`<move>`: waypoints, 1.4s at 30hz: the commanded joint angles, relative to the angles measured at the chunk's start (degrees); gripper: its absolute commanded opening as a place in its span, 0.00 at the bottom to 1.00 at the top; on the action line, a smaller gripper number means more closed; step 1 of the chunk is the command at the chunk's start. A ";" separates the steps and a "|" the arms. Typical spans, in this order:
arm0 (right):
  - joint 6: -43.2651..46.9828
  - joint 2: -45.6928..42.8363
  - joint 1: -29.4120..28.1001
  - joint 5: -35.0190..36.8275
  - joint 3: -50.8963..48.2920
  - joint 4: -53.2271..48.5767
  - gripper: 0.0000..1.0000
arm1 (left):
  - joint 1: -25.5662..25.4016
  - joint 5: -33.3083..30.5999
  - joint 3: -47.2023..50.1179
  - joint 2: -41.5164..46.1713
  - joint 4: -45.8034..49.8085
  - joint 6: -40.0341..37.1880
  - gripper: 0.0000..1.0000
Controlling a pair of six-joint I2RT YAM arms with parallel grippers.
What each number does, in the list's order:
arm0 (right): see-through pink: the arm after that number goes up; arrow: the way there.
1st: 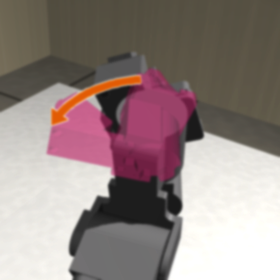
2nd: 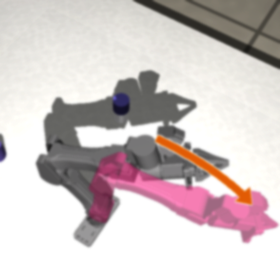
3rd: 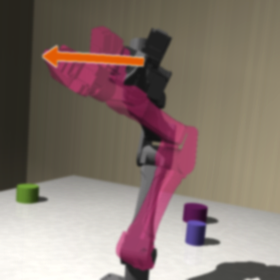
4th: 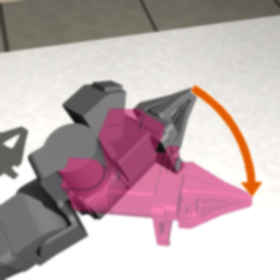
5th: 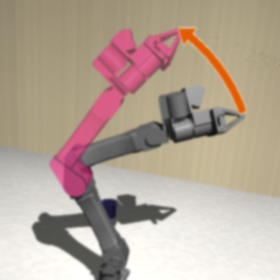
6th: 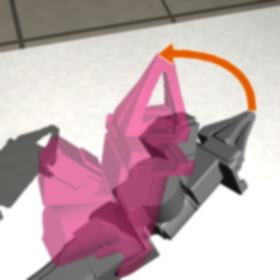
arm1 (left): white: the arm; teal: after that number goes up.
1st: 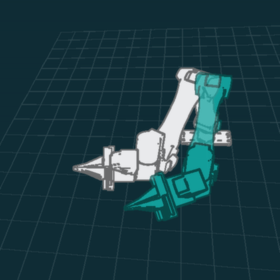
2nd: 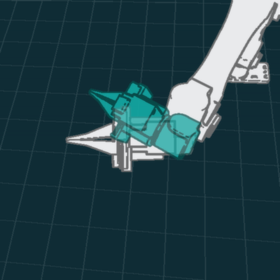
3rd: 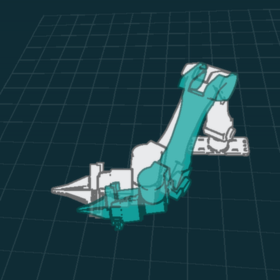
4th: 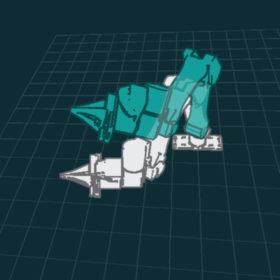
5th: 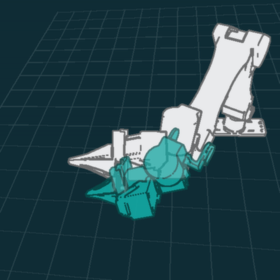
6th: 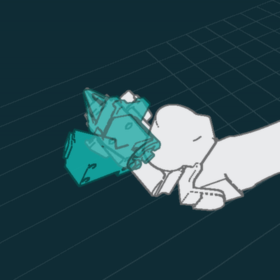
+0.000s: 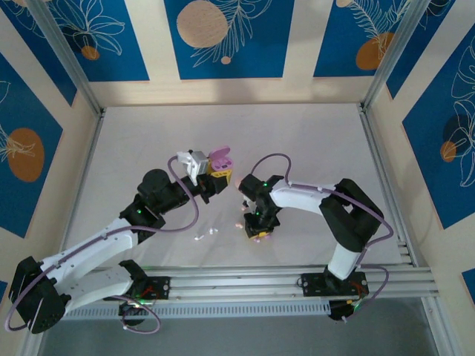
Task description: Insert wireless bluetooth earbuds into charging case
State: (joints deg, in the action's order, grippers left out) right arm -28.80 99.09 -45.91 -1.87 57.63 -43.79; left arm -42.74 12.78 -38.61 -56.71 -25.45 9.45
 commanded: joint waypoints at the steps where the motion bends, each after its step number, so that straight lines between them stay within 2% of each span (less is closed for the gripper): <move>1: -0.56 1.15 -0.91 1.43 1.90 -3.33 0.30 | 0.47 -0.29 -1.33 0.18 -0.30 -0.62 0.27; 25: -1.79 5.07 -3.84 5.99 5.92 -7.19 0.26 | 0.47 -0.65 0.00 1.19 -0.83 -0.49 0.28; 42: -0.74 5.33 -4.30 5.99 5.57 -8.94 0.26 | 0.54 -0.66 -0.26 1.07 -0.67 -0.49 0.27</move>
State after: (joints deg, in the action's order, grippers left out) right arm -30.06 103.35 -49.60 3.53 62.81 -50.17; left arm -42.74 12.73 -38.61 -56.66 -25.23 9.47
